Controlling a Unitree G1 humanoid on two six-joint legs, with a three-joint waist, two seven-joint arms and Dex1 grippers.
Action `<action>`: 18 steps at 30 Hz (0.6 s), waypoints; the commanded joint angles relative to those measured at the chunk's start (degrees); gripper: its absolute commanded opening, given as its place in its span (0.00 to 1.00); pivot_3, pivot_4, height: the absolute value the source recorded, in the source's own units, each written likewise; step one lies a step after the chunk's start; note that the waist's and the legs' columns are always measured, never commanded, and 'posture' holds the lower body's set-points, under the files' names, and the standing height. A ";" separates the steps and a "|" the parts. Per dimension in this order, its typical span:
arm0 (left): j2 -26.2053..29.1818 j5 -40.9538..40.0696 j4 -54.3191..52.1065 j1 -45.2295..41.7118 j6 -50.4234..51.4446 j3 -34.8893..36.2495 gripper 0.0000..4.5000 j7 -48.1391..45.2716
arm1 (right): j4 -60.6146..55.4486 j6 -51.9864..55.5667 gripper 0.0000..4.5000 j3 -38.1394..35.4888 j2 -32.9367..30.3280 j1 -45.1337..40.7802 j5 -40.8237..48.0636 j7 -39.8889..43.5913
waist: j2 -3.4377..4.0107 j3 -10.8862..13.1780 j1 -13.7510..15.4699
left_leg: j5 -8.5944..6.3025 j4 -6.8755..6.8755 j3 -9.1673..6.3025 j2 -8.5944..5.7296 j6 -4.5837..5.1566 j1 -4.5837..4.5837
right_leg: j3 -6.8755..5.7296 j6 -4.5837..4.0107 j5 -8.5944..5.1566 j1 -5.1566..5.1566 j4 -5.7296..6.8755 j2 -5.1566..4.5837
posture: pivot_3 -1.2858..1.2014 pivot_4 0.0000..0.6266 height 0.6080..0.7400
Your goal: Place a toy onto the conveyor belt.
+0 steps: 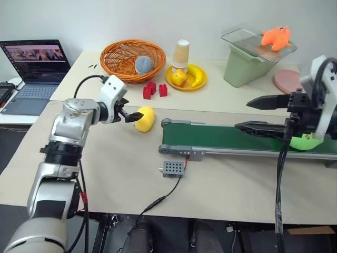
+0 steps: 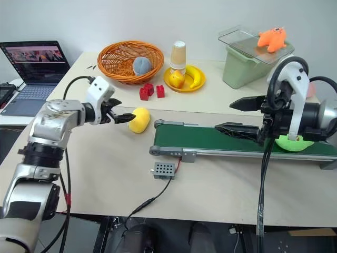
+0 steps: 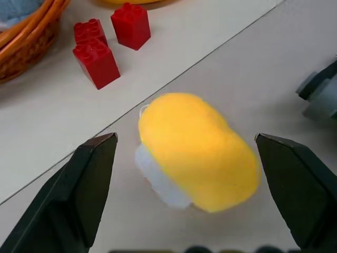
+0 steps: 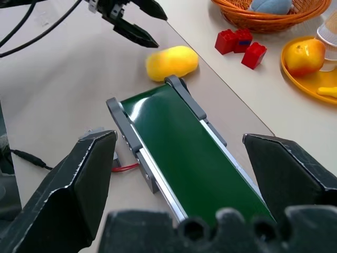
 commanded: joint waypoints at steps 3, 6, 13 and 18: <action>-5.23 2.37 15.06 -9.37 -4.92 -0.27 0.99 3.10 | -2.59 0.86 1.00 -4.73 -0.08 0.76 1.14 -2.31 | -0.01 0.00 0.01 | 0.00 0.00 0.02 0.00 0.01 0.00 | 0.00 0.00 0.00 0.01 0.00 0.00 | 0.52 0.24 1.00; -7.84 3.94 24.34 -13.22 -6.66 -0.85 0.99 4.18 | -3.65 1.89 1.00 -5.98 -0.04 1.14 2.13 -3.90 | -0.02 0.01 -0.13 | -0.01 0.00 0.03 0.00 0.02 -0.02 | 0.00 0.01 0.01 0.00 -0.03 0.00 | 0.52 0.24 1.00; -11.71 7.88 38.45 -16.78 -11.20 -2.03 0.99 5.90 | -5.35 3.76 1.00 -7.46 0.20 1.35 4.42 -7.26 | -0.03 0.01 -0.29 | -0.05 -0.01 0.03 0.01 0.08 -0.03 | 0.00 0.01 0.01 -0.03 -0.02 0.00 | 0.52 0.24 1.00; -12.83 8.29 42.34 -17.49 -11.79 -0.79 0.87 6.15 | -5.59 4.38 1.00 -7.79 -0.11 1.23 5.37 -8.74 | -0.03 0.01 -0.26 | -0.22 0.00 0.01 0.02 0.37 -0.01 | 0.01 0.01 0.02 -0.02 0.00 -0.01 | 0.52 0.24 1.00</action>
